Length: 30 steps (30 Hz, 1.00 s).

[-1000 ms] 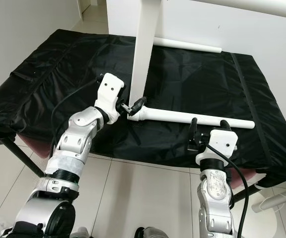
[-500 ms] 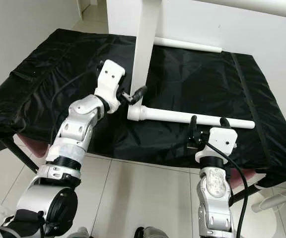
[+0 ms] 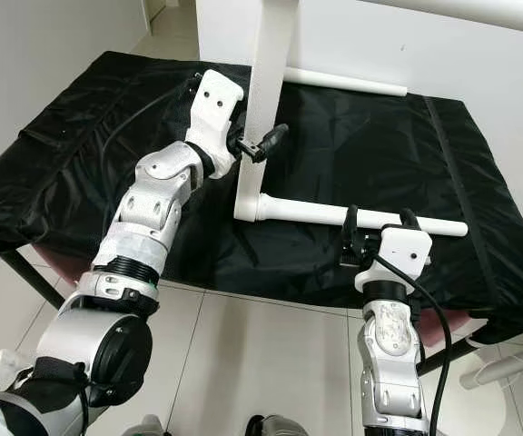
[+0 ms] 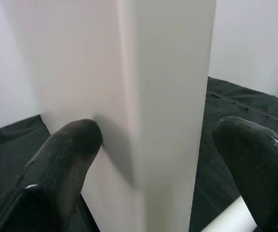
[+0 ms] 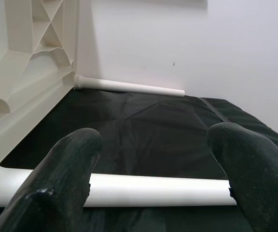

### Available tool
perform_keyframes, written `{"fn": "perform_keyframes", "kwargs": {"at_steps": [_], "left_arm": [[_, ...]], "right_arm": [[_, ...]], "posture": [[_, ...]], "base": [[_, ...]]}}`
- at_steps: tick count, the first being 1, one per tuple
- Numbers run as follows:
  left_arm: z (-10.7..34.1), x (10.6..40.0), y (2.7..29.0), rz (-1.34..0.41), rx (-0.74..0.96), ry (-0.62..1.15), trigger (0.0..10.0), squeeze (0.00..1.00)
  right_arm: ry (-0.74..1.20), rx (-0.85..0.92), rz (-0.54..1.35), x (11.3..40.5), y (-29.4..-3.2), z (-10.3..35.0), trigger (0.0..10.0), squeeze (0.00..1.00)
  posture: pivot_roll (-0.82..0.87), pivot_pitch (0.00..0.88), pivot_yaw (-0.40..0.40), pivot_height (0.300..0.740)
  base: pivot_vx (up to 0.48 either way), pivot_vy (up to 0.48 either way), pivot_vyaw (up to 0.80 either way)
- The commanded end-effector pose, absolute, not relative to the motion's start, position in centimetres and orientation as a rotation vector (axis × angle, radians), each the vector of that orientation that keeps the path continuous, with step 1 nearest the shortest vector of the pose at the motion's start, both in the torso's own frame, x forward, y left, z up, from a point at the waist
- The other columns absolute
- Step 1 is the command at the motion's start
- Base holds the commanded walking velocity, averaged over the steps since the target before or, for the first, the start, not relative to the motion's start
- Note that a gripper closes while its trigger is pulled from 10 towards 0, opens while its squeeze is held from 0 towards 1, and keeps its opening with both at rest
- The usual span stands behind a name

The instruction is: Building children table

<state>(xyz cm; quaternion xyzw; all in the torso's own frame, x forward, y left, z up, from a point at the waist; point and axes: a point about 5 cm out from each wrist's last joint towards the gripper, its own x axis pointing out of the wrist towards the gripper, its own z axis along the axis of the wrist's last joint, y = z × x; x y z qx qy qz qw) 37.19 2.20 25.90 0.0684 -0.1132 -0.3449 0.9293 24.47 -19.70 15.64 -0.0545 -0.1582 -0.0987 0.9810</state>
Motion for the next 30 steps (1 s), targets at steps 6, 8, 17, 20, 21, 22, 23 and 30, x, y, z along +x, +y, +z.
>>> {"fn": "perform_keyframes", "kwargs": {"at_steps": [6, 8, 17, 20, 21, 22, 23, 30], "left_arm": [[27.0, 37.2, 0.3, -0.136, -0.021, -0.227, 10.0, 0.00], [27.0, 37.4, 0.6, -0.061, 0.028, -0.211, 10.0, 0.00], [27.6, 37.9, 2.4, 0.052, 0.157, -0.260, 10.0, 0.00], [27.9, 38.1, 2.8, 0.063, 0.174, -0.277, 10.0, 0.00], [28.1, 38.2, 3.2, 0.071, 0.194, -0.294, 10.0, 0.00], [28.1, 38.2, 3.2, 0.071, 0.194, -0.294, 10.0, 0.00], [28.4, 38.3, 3.6, 0.078, 0.222, -0.313, 10.0, 0.00], [27.5, 38.7, 5.5, 0.115, 0.350, -0.340, 10.0, 0.00]], "right_arm": [[-0.296, -0.105, -0.210, 24.5, -19.7, 15.2, 10.0, 0.00], [-0.295, -0.102, -0.212, 24.5, -19.7, 15.2, 10.0, 0.00], [-0.294, -0.099, -0.214, 24.4, -19.6, 15.1, 10.0, 0.00], [-0.294, -0.098, -0.213, 24.5, -19.6, 15.1, 10.0, 0.00], [-0.295, -0.097, -0.211, 24.6, -19.6, 15.1, 10.0, 0.00], [-0.295, -0.097, -0.211, 24.6, -19.6, 15.1, 10.0, 0.00], [-0.296, -0.096, -0.209, 24.6, -19.5, 15.1, 10.0, 0.00], [-0.299, -0.094, -0.208, 24.7, -19.4, 15.1, 10.0, 0.00]], "posture": [[-0.01, 0.040, -0.037, 0.740], [-0.01, 0.041, -0.035, 0.740], [0.00, 0.040, -0.037, 0.740], [0.00, 0.039, -0.037, 0.740], [0.00, 0.036, -0.037, 0.740], [0.00, 0.036, -0.037, 0.740], [0.00, 0.034, -0.036, 0.740], [0.00, 0.030, -0.030, 0.740]], "base": [[0.000, 0.000, 0.00], [0.000, 0.000, 0.00], [0.000, 0.000, 0.00], [0.000, 0.000, 0.00], [0.000, 0.000, 0.00], [0.000, 0.000, 0.00], [0.000, 0.000, 0.00], [0.000, 0.000, 0.00]]}}
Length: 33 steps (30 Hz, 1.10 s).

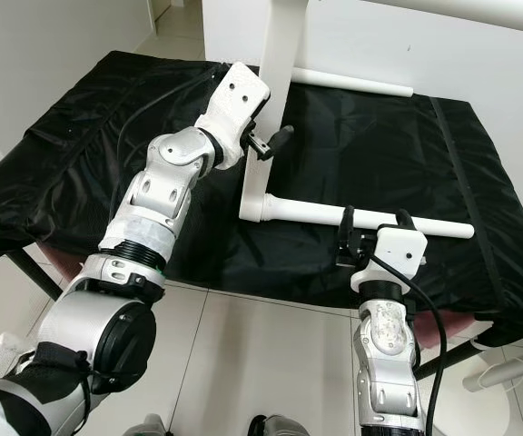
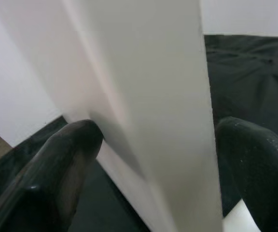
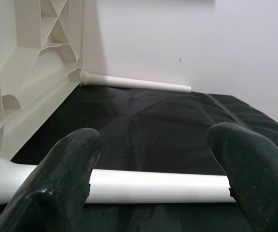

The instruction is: Building children table

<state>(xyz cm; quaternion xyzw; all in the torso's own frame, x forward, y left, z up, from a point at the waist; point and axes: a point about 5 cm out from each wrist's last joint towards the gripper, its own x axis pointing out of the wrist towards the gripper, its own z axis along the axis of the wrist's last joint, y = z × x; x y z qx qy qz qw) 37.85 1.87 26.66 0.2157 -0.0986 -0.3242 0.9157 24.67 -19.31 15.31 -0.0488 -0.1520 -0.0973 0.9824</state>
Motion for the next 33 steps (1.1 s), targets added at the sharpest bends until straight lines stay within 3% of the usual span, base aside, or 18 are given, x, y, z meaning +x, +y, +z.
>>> {"fn": "perform_keyframes", "kwargs": {"at_steps": [1, 10, 22, 33], "left_arm": [[27.5, 38.7, 5.5, 0.115, 0.350, -0.340, 10.0, 0.00], [27.9, 39.0, 7.1, 0.156, 0.439, -0.359, 10.0, 0.00], [29.3, 39.6, 11.3, 0.255, 0.511, -0.393, 10.0, 0.00], [28.4, 39.3, 9.0, 0.163, 0.381, -0.325, 10.0, 0.00]], "right_arm": [[-0.299, -0.094, -0.208, 24.7, -19.4, 15.1, 10.0, 0.00], [-0.294, -0.090, -0.210, 24.5, -19.3, 14.9, 10.0, 0.00], [-0.288, -0.079, -0.207, 24.5, -19.1, 14.6, 10.0, 0.00], [-0.283, -0.076, -0.207, 24.5, -19.1, 14.5, 10.0, 0.00]], "posture": [[0.00, 0.030, -0.030, 0.740], [0.00, 0.030, -0.025, 0.740], [0.02, 0.038, -0.028, 0.740], [0.01, 0.043, -0.028, 0.740]], "base": [[0.000, 0.000, 0.00], [0.000, 0.000, 0.00], [0.000, 0.000, 0.00], [0.000, 0.000, 0.00]]}}
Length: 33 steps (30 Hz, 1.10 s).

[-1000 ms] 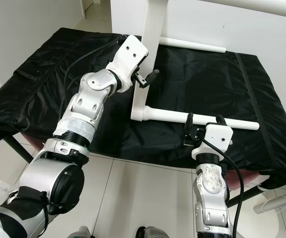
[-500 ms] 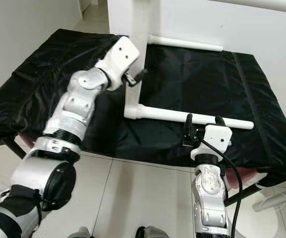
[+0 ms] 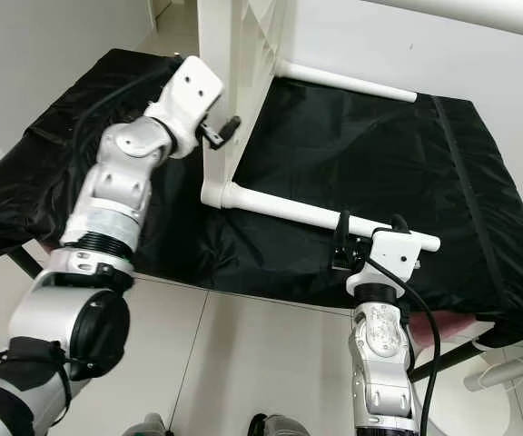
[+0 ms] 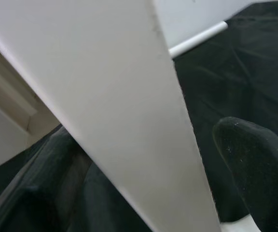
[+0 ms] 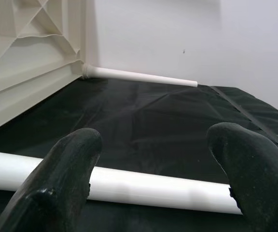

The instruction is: Building children table

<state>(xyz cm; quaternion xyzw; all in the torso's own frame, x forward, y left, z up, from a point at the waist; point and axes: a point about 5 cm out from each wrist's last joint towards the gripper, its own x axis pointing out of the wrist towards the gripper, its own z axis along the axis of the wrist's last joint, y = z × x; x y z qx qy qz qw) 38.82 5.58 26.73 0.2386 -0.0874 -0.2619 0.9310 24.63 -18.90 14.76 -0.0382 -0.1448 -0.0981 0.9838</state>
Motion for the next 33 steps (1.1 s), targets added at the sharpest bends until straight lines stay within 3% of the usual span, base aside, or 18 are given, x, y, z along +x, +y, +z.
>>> {"fn": "perform_keyframes", "kwargs": {"at_steps": [1, 2, 10, 25, 29, 33], "left_arm": [[27.5, 39.3, 7.9, 0.100, 0.278, -0.257, 10.0, 0.00], [26.4, 39.4, 6.8, 0.031, 0.145, -0.170, 10.0, 0.00], [24.4, 39.2, 4.5, -0.008, -0.131, 0.003, 10.0, 0.00], [25.5, 38.6, 2.5, -0.157, -0.176, -0.100, 10.0, 0.00], [25.9, 37.7, 2.2, -0.378, -0.186, -0.231, 10.0, 0.00], [25.7, 37.3, 2.3, -0.448, -0.164, -0.268, 10.0, 0.00]], "right_arm": [[-0.282, -0.077, -0.207, 24.5, -19.1, 14.5, 10.0, 0.00], [-0.281, -0.078, -0.208, 24.5, -19.1, 14.5, 10.0, 0.00], [-0.280, -0.083, -0.208, 24.4, -19.2, 14.6, 10.0, 0.00], [-0.276, -0.083, -0.207, 24.3, -19.1, 14.5, 10.0, 0.00], [-0.274, -0.082, -0.208, 24.2, -19.0, 14.4, 10.0, 0.00], [-0.273, -0.082, -0.210, 24.2, -19.1, 14.4, 10.0, 0.00]], "posture": [[0.01, 0.045, -0.030, 0.740], [0.00, 0.048, -0.031, 0.740], [-0.01, 0.056, -0.035, 0.740], [-0.01, 0.060, -0.033, 0.740], [-0.01, 0.058, -0.031, 0.740], [-0.01, 0.057, -0.031, 0.740]], "base": [[0.000, 0.000, 0.00], [0.000, 0.000, 0.00], [0.000, 0.000, 0.00], [0.000, 0.000, 0.00], [0.000, 0.000, 0.00], [0.000, 0.000, 0.00]]}}
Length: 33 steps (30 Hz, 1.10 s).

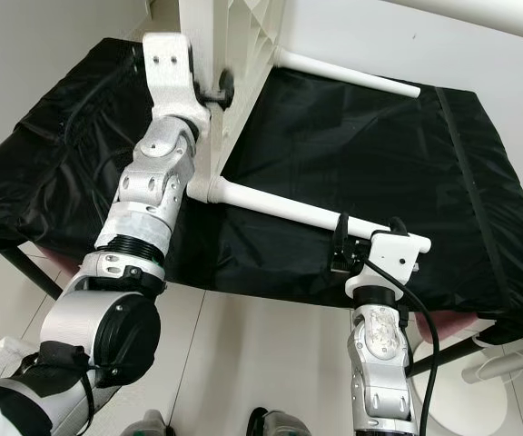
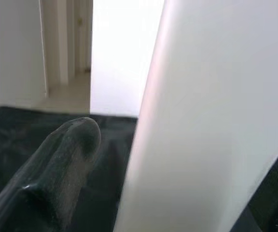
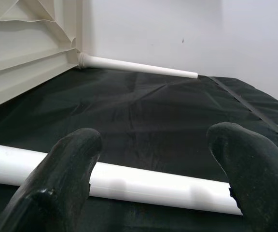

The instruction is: Building children table

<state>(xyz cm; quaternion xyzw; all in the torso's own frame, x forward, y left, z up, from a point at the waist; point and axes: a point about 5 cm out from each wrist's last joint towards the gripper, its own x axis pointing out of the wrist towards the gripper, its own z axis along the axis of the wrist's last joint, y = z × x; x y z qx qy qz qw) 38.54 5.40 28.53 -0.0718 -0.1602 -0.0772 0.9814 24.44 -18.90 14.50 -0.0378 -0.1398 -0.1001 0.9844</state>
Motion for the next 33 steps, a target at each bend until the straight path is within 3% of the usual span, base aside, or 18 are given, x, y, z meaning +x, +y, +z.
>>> {"fn": "perform_keyframes", "kwargs": {"at_steps": [1, 20, 23, 33], "left_arm": [[25.4, 37.1, 2.5, -0.474, -0.134, -0.289, 10.0, 0.00], [22.8, 37.5, 1.9, -0.442, 0.036, -0.242, 10.0, 0.00], [21.4, 38.6, 2.4, -0.316, 0.116, -0.149, 10.0, 0.00], [21.8, 39.9, 3.4, -0.122, 0.103, -0.078, 10.0, 0.00]], "right_arm": [[-0.272, -0.082, -0.210, 24.2, -19.2, 14.3, 10.0, 0.00], [-0.277, -0.083, -0.194, 24.8, -18.9, 14.4, 10.0, 0.00], [-0.286, -0.084, -0.200, 25.0, -19.1, 14.6, 10.0, 0.00], [-0.297, -0.076, -0.201, 25.0, -18.7, 14.8, 10.0, 0.00]], "posture": [[-0.01, 0.054, -0.031, 0.740], [-0.01, 0.032, -0.033, 0.740], [-0.02, 0.025, -0.029, 0.740], [-0.02, 0.037, -0.020, 0.740]], "base": [[0.000, 0.000, 0.00], [0.000, 0.000, 0.00], [0.000, 0.000, 0.00], [0.000, 0.000, 0.00]]}}
